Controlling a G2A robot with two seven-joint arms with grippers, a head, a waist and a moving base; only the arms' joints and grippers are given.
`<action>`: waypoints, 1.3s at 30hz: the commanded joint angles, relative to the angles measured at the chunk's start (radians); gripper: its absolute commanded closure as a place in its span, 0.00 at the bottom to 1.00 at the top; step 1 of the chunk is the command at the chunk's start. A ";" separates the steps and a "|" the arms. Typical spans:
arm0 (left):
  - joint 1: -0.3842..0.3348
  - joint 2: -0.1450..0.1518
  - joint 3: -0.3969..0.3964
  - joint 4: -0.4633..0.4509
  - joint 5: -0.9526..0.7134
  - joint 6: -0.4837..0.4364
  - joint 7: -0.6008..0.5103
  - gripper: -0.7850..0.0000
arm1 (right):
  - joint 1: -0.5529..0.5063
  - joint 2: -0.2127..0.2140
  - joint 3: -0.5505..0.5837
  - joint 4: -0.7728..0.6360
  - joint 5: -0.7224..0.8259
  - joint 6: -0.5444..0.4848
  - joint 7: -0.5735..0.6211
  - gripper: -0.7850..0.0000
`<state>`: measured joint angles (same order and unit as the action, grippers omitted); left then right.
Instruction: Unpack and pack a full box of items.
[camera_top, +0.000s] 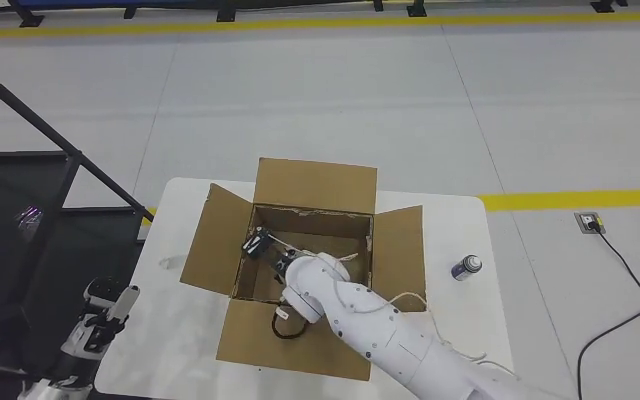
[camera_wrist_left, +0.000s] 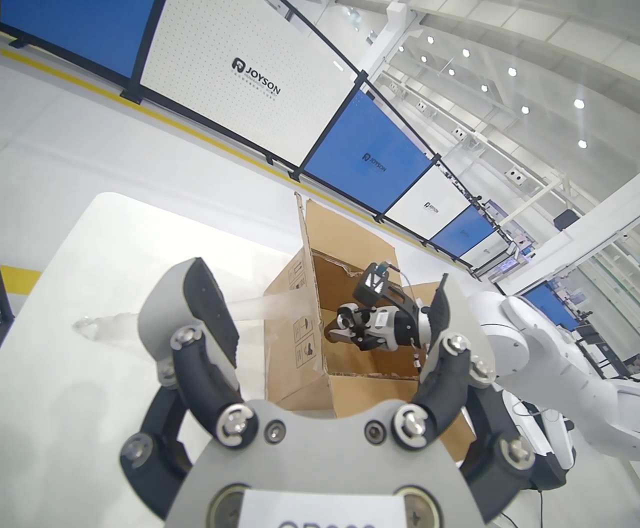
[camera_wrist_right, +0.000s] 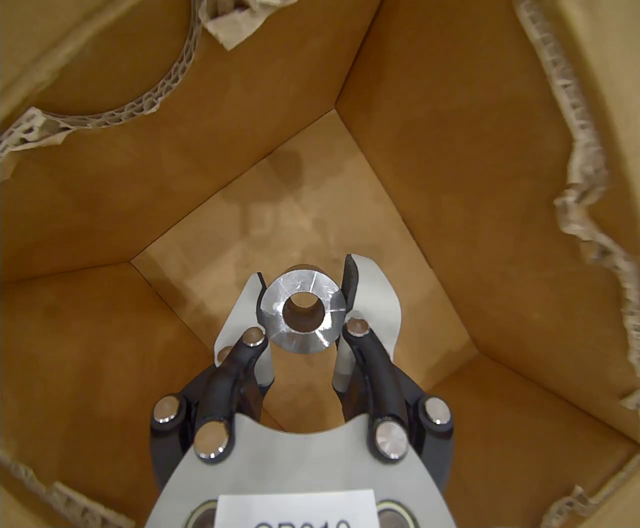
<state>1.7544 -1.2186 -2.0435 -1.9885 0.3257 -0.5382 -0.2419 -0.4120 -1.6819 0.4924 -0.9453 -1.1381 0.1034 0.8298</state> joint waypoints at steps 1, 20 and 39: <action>0.000 0.000 0.000 0.000 0.000 0.000 0.000 0.00 | 0.010 -0.024 -0.009 0.068 0.019 0.001 -0.035 1.00; 0.000 0.000 0.000 0.000 0.000 0.000 0.000 0.00 | 0.055 -0.115 0.012 0.320 0.042 -0.019 -0.117 0.61; 0.000 0.000 0.000 0.000 0.000 0.000 0.000 0.00 | -0.283 0.073 0.265 -0.402 -0.304 0.034 0.061 0.51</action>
<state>1.7546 -1.2186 -2.0435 -1.9886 0.3254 -0.5384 -0.2416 -0.6269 -1.6353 0.7147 -1.2012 -1.3793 0.1488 0.8596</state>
